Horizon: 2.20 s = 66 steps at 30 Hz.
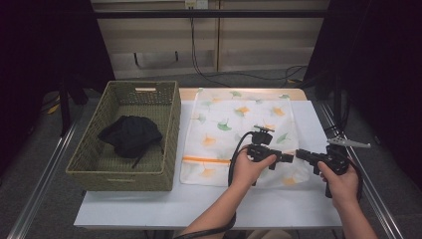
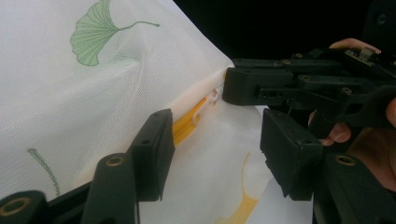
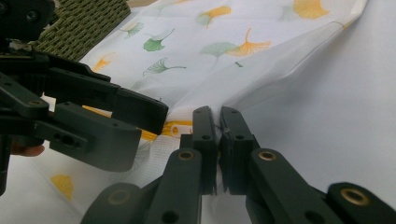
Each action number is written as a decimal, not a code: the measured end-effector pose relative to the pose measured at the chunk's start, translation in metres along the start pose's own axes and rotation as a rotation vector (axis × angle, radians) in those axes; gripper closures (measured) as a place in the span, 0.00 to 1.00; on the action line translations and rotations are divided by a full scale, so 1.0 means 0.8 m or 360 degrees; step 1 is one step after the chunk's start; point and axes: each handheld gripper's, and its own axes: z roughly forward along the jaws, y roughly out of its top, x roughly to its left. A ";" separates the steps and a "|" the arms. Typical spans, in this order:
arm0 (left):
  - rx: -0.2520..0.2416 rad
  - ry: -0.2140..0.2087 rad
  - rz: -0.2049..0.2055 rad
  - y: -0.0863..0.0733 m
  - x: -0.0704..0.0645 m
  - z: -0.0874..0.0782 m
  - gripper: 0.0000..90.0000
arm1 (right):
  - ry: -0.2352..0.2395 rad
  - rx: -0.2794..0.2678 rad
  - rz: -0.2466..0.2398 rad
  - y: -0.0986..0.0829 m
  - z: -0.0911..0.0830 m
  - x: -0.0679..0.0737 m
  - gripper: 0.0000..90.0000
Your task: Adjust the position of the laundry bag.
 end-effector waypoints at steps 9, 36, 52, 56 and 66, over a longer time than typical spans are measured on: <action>0.0007 0.0027 0.0002 -0.001 0.008 0.008 0.62 | 0.0016 -0.0001 0.0017 0.000 0.000 0.001 0.96; 0.0032 0.0007 -0.0001 0.002 0.009 0.012 0.82 | 0.0017 -0.0007 0.0014 0.000 0.000 0.001 0.96; 0.0053 -0.0027 0.0024 0.003 0.008 0.012 0.88 | 0.0021 -0.0009 0.0027 0.000 0.001 0.001 0.96; 0.0062 -0.0029 0.0027 0.004 0.009 0.013 0.88 | 0.0019 -0.0009 0.0019 -0.001 0.001 0.000 0.96; 0.0076 -0.0026 0.0027 0.004 0.007 0.019 0.92 | 0.0032 -0.0012 0.0038 0.000 0.001 0.001 0.96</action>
